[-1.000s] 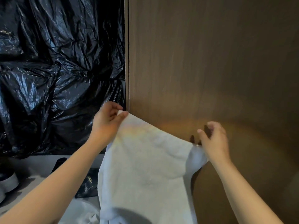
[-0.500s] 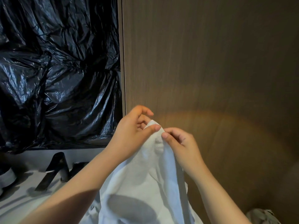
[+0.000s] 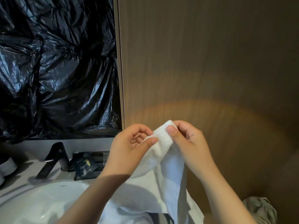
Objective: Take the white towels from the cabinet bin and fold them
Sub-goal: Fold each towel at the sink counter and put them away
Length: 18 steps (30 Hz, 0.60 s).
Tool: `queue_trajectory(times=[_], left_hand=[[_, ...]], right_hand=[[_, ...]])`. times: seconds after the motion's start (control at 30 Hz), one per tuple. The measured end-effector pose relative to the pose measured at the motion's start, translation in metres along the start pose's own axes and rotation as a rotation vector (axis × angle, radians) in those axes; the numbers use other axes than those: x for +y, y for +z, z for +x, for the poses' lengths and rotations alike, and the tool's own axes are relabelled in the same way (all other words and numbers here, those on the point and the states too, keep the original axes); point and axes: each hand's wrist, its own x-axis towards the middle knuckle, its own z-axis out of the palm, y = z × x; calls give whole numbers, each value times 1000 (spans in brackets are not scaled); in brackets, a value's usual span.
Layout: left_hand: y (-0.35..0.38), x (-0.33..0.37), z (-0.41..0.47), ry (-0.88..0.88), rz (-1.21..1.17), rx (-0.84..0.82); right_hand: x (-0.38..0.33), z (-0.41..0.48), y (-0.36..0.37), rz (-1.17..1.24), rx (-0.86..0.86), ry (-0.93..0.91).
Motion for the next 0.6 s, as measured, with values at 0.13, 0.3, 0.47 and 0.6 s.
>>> queue_trajectory(times=[0.13, 0.3, 0.47, 0.6], left_hand=[[0, -1, -5, 9, 63, -69], [-6, -12, -11, 28, 303, -139], [-19, -35, -13, -2, 384, -180], [-27, -51, -17, -31, 352, -176]], right_hand=[[0, -3, -5, 0, 126, -29], [-6, 2, -19, 5, 247, -32], [-12, 9, -31, -50, 288, -51], [-15, 16, -39, -131, 284, -74]])
